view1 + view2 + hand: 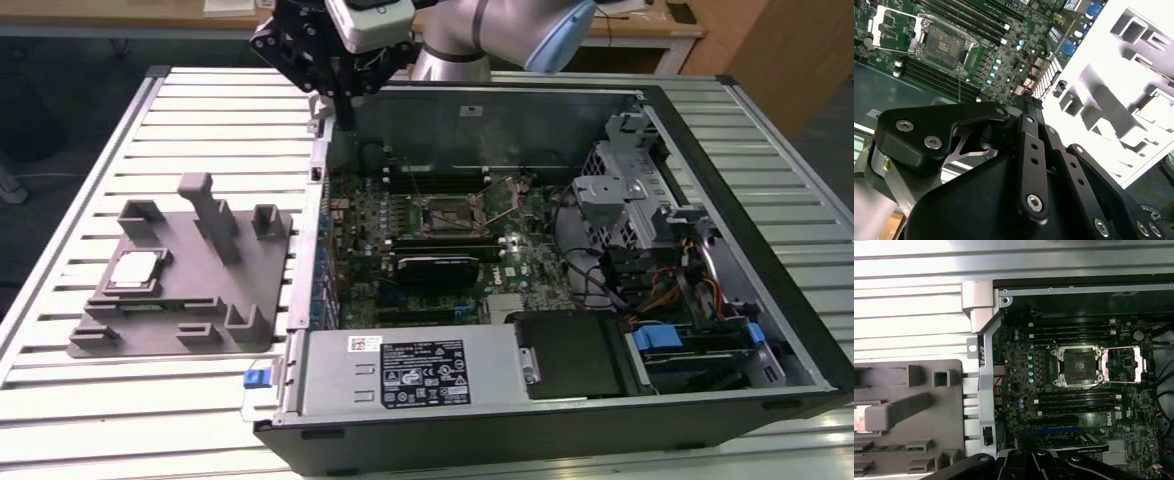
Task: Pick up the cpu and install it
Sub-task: 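Reach for the cpu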
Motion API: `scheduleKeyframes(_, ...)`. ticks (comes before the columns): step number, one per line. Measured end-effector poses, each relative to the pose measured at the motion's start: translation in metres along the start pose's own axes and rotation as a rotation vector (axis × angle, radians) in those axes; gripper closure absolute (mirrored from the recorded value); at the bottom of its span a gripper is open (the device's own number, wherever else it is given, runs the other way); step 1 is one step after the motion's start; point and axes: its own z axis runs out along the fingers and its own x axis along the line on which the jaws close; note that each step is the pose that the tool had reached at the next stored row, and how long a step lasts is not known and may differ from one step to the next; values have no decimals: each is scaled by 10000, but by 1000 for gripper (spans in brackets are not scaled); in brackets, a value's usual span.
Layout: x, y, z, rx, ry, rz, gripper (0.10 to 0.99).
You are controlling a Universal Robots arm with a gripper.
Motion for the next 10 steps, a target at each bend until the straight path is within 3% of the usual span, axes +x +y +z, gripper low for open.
scheduleKeyframes(10,128,-10,-4,0,0,0,980)
